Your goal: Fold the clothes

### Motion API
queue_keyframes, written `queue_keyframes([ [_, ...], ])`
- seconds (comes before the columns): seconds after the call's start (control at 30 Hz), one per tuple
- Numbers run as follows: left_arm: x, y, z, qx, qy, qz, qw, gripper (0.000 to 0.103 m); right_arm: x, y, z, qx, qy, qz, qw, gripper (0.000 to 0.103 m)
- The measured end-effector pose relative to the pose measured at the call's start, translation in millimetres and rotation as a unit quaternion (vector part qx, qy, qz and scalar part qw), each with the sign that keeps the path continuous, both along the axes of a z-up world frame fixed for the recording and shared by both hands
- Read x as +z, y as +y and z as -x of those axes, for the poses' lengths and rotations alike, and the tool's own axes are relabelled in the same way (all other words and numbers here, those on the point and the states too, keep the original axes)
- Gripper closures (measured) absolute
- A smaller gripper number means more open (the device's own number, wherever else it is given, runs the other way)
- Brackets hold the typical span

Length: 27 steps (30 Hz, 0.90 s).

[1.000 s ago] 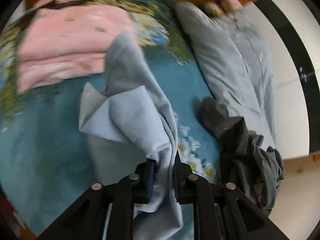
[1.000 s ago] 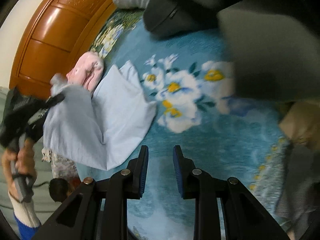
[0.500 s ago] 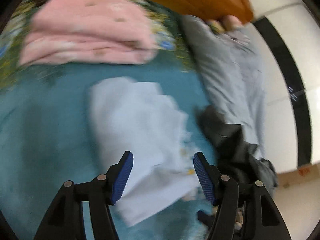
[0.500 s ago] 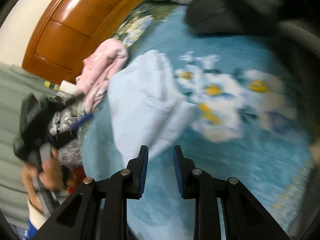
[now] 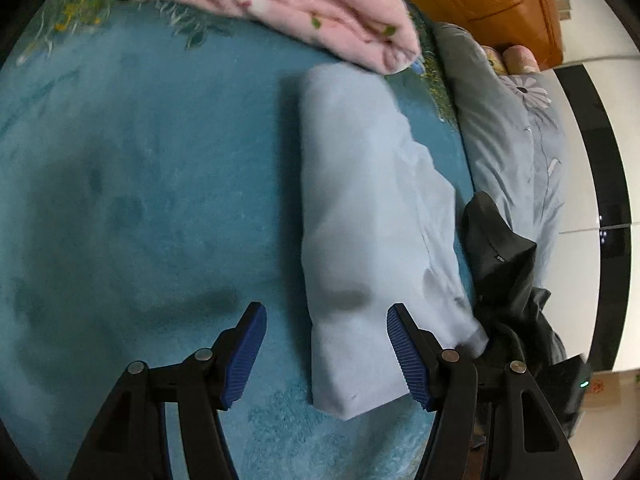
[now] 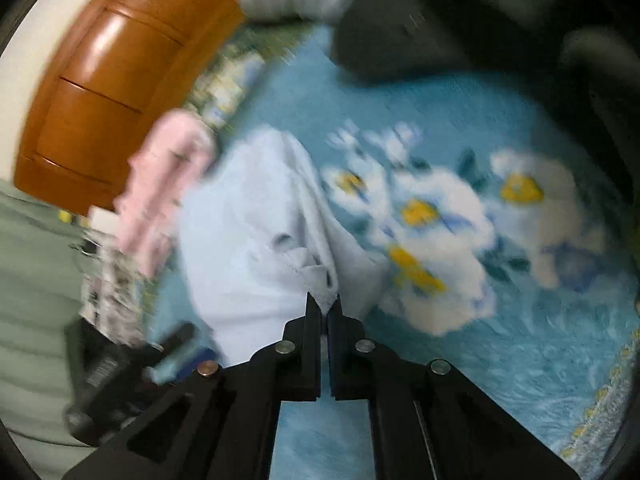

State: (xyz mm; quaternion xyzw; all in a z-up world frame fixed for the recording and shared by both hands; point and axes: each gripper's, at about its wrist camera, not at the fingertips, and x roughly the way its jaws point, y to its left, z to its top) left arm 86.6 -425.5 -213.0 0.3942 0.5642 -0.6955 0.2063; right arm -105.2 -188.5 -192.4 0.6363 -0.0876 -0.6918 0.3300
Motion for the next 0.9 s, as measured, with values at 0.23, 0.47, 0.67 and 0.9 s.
queue_keyframes([
  [0.23,-15.3,21.4,-5.8,-0.004,0.001,-0.003,1.0,0.036,4.9,3.4,8.2,-0.011,0.033,0.011,0.999,0.057],
  [0.47,-13.6,20.7,-18.2,0.03,0.036,-0.022,0.9987,0.036,-15.6,-16.5,37.8,0.04,0.024,0.002,0.999,0.045],
  [0.67,-18.1,16.4,-32.9,0.069,0.055,-0.047,0.995,0.036,-23.9,-34.7,39.4,0.074,0.002,0.005,0.997,0.043],
  [0.9,-17.3,23.8,-33.4,0.069,0.053,-0.056,0.9946,0.036,-19.7,-40.7,7.6,0.137,0.026,-0.059,0.988,0.092],
])
